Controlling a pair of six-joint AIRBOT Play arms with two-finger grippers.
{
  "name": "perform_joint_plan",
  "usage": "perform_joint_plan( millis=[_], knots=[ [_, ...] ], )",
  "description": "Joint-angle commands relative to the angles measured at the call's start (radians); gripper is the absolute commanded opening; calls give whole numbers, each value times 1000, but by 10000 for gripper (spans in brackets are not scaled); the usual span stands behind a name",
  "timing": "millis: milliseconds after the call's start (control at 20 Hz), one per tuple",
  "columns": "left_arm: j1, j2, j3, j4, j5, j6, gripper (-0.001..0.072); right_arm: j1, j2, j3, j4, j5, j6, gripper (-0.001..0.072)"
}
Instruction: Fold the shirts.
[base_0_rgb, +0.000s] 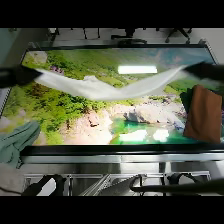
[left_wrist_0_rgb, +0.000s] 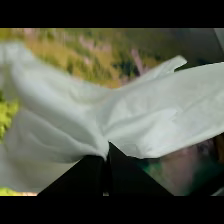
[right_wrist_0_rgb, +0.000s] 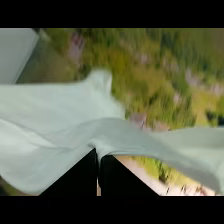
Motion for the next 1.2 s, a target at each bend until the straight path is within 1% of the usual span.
perform_joint_plan(
  millis=[0,150,250,300,350,500,600,700,800,900,950,1050,1150],
  knots=[
    [9,169,297,50,122,-39,15,-100,142,272,71,-93,39,21],
    [78,265,476,286,207,-88,15,-109,203,375,34,-156,45,22],
    [119,308,508,443,212,-89,15,-109,213,400,34,-156,45,22],
    [119,320,492,482,204,-90,15,-109,211,399,34,-151,45,22],
    [106,327,452,479,202,-88,15,-109,197,399,33,-130,45,21],
    [-2,282,288,472,150,-60,15,-109,110,377,55,-53,44,20],
    [-105,197,205,486,138,-48,16,-96,44,315,80,-15,26,20],
    [-185,85,145,488,166,-24,15,-35,-18,219,59,-19,-14,20],
    [-254,-89,127,512,173,-24,15,42,-103,110,-45,-74,-27,20],
    [-289,-272,156,538,159,-27,15,94,-200,19,-171,-171,-27,20],
    [-299,-381,190,536,150,-28,16,105,-256,-8,-208,-212,-27,20],
    [-307,-590,279,535,132,-46,16,109,-391,-23,-217,-266,-27,20],
    [-316,-785,383,536,111,-85,16,109,-515,-22,-217,-339,-27,20]
  ],
)
